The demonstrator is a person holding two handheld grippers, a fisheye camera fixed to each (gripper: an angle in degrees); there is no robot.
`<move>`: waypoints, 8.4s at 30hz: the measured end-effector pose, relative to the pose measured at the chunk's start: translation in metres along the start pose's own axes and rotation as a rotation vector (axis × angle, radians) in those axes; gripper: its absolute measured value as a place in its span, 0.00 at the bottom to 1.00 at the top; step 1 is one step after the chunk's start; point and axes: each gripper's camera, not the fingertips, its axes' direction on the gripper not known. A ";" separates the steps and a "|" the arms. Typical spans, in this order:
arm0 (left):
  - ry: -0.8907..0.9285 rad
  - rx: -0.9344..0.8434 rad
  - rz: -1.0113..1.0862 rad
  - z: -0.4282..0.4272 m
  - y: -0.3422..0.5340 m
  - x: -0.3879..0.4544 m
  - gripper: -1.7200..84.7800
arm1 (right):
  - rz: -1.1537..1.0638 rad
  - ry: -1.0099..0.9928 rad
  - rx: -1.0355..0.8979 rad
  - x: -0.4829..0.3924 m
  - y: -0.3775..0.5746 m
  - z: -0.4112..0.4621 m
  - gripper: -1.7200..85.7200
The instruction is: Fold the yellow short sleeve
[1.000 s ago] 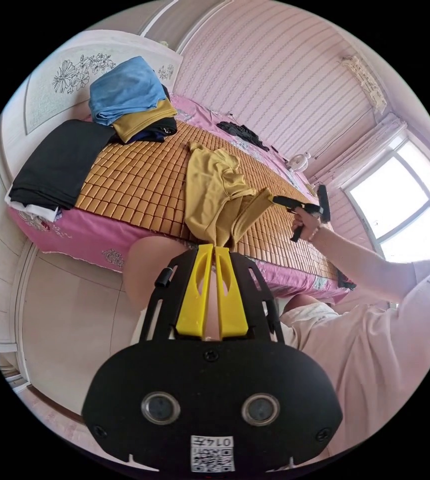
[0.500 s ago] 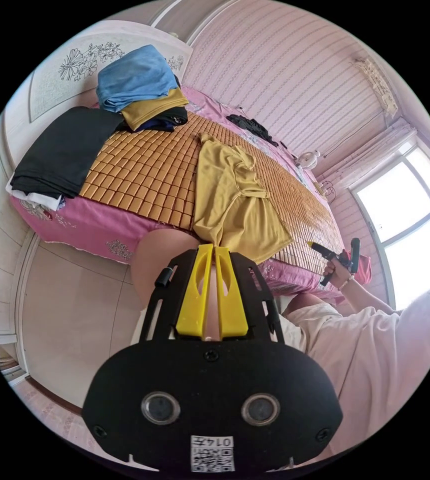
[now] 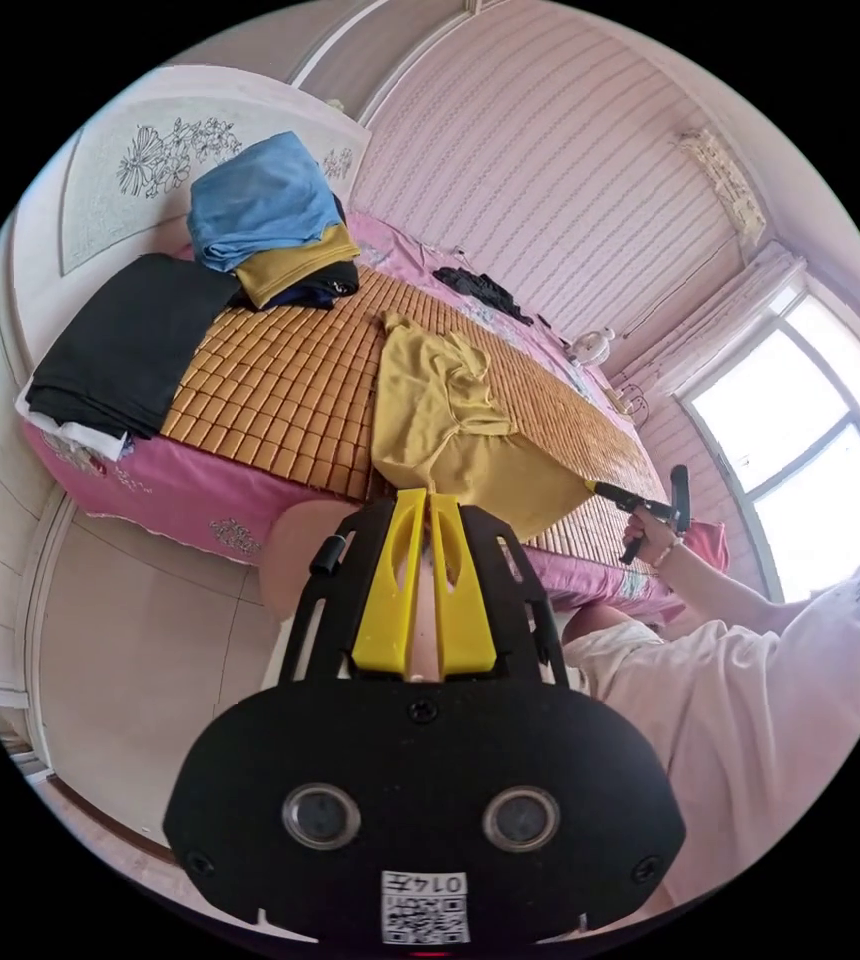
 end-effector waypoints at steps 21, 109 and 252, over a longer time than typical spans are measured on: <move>0.323 0.909 0.571 -0.357 -0.128 0.241 0.01 | -0.559 0.046 0.970 -0.256 0.011 -0.579 0.03; -0.167 -0.615 0.396 0.349 0.072 0.079 0.01 | 0.194 0.316 -0.232 0.168 0.066 -0.159 0.08; -0.260 -0.271 -0.072 0.517 0.062 -0.117 0.12 | -0.183 -0.103 -0.264 0.168 -0.200 0.259 0.05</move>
